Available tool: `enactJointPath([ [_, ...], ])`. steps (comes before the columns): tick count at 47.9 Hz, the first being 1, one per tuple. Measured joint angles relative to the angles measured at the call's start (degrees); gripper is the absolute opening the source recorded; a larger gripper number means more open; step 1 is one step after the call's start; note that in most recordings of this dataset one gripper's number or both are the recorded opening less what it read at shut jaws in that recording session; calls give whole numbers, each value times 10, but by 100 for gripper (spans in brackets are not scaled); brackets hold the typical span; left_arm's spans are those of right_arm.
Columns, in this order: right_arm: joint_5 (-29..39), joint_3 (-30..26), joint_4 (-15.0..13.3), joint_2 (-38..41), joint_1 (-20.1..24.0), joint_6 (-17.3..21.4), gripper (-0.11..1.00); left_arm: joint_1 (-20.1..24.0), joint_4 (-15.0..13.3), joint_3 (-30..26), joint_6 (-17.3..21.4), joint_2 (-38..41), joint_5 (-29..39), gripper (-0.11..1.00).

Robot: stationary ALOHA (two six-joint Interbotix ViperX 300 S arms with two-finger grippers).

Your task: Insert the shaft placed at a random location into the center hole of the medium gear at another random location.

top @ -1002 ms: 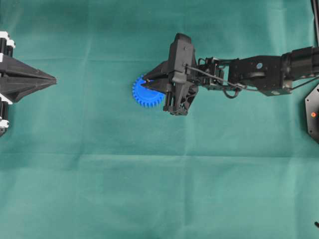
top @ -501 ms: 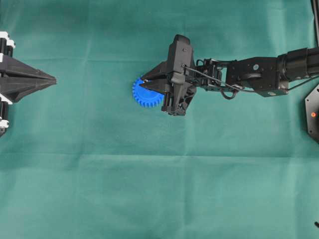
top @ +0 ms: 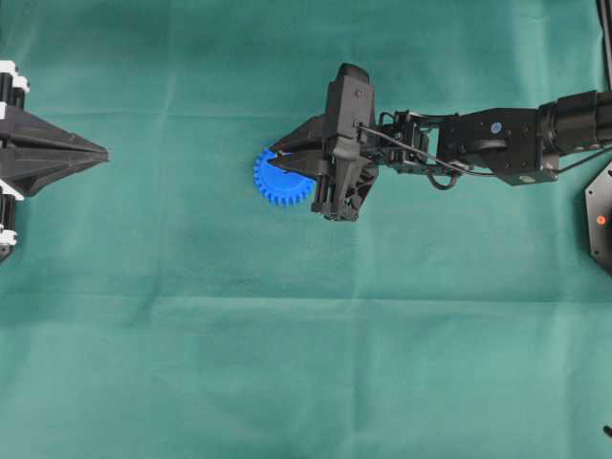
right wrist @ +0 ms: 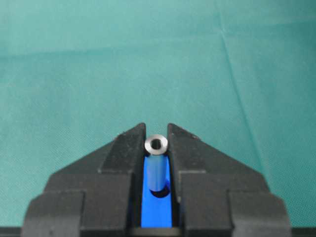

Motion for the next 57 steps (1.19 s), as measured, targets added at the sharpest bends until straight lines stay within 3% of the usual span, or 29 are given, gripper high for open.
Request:
enactJointPath([
  [57, -11, 0, 0, 48, -4, 0, 13, 0, 0, 0, 0, 0, 1, 0],
])
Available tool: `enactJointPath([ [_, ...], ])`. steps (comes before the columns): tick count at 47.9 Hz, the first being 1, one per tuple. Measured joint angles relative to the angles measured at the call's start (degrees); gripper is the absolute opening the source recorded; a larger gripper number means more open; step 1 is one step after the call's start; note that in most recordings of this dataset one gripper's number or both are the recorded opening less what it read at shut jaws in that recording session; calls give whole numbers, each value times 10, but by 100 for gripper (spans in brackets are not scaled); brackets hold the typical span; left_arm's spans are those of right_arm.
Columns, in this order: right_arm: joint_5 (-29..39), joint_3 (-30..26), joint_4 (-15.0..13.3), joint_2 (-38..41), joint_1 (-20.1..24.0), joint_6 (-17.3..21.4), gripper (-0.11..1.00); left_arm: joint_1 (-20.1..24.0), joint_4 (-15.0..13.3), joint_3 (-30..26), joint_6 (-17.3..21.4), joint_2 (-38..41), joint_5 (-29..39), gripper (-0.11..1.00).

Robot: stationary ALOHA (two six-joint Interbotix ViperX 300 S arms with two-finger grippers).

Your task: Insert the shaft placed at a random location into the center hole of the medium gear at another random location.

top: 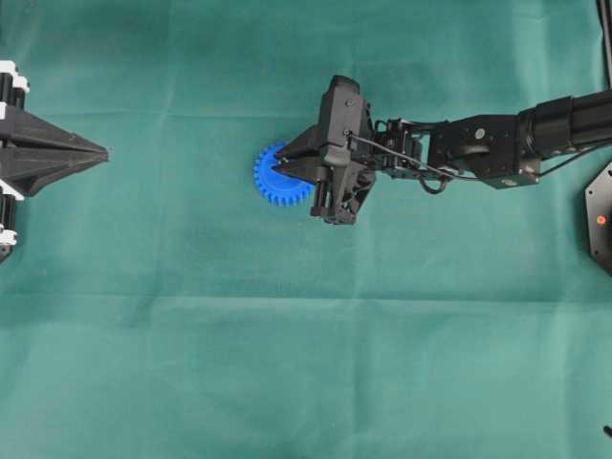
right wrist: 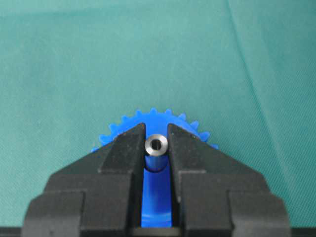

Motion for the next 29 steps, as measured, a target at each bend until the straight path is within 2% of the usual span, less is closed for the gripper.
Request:
enactJointPath([
  [24, 0, 0, 0, 2, 0, 0, 14, 0, 0, 0, 0, 0, 0, 0],
  [26, 0, 0, 0, 2, 0, 0, 19, 0, 0, 0, 0, 0, 1, 0],
  [29, 0, 0, 0, 2, 0, 0, 37, -1, 0, 0, 0, 0, 2, 0],
])
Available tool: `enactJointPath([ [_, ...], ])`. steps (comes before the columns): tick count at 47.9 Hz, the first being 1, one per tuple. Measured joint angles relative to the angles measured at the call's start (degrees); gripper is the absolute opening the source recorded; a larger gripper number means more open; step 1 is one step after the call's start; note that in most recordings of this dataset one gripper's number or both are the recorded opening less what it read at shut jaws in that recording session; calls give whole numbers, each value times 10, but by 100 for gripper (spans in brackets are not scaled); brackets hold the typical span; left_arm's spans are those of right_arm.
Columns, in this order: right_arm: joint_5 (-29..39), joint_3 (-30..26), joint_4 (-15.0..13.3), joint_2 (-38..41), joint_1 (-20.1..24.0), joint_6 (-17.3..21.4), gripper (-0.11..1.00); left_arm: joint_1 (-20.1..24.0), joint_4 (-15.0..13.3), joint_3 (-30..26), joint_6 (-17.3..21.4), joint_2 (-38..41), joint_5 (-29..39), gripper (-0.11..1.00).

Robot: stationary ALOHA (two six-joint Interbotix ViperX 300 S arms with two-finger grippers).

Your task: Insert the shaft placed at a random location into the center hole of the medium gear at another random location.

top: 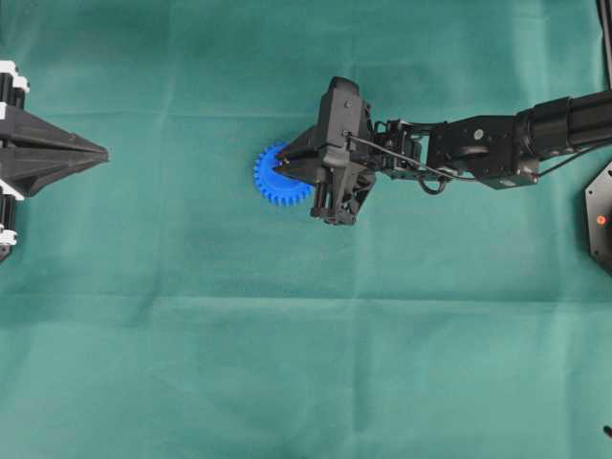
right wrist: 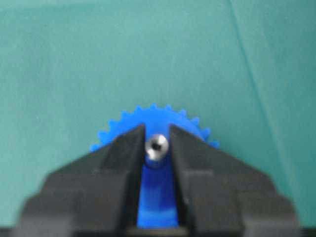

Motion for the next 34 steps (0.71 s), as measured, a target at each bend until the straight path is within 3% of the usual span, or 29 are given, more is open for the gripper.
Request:
enactJointPath([
  [8, 0, 0, 5, 1, 0, 1, 87, 1, 0, 0, 0, 1, 1, 0],
  [10, 0, 0, 5, 0, 0, 0, 93, 1, 0, 0, 0, 0, 1, 0],
  [16, 0, 1, 7, 0, 1, 1, 84, 0, -1, 0, 0, 0, 1, 0],
  [34, 17, 37, 7, -66, 1, 0, 86, 1, -1, 0, 0, 0, 1, 0],
])
